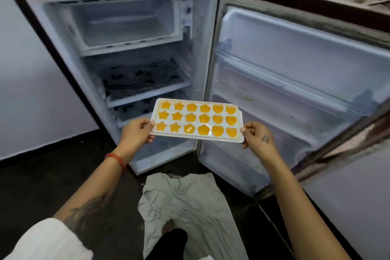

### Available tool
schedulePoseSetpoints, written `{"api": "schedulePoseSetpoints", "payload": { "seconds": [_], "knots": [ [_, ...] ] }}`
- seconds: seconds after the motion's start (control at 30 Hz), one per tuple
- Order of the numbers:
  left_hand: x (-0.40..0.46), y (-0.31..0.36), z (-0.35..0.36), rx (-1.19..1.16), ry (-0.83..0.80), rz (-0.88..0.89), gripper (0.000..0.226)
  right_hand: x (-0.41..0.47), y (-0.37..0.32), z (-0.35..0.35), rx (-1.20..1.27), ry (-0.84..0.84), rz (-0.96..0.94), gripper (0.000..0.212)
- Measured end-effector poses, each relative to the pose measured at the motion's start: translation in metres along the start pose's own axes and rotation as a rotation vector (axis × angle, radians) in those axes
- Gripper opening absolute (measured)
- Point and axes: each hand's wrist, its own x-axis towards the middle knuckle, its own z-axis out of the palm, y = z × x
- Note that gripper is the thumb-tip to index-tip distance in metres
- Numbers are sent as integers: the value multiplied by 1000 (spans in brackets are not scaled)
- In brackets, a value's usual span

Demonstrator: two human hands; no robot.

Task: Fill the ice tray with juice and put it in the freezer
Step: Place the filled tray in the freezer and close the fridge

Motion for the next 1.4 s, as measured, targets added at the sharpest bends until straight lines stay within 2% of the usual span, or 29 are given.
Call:
{"api": "schedulePoseSetpoints", "payload": {
  "seconds": [0.3,0.6,0.67,0.8,1.0,1.2,1.3,1.4],
  "knots": [
    [56,-8,-69,-63,161,-31,18,63,-63,76,12,-114,-74,9],
    [129,7,-111,-103,210,-9,15,134,-118,122,14,-127,-176,12],
    [144,12,-116,-116,221,-3,14,152,-131,130,0,-135,-197,17],
    [176,22,-124,-148,270,-23,14,190,-153,144,11,-156,-236,12],
    [224,32,-127,-216,352,-64,14,254,-185,170,3,-211,-261,15],
    [267,41,-126,-224,485,-57,14,309,-218,197,17,-220,-319,18],
    [287,42,-126,-248,552,-53,23,332,-232,210,22,-233,-333,13],
    [304,45,-127,-267,628,-40,29,354,-241,226,-10,-236,-317,20]
  ]
}}
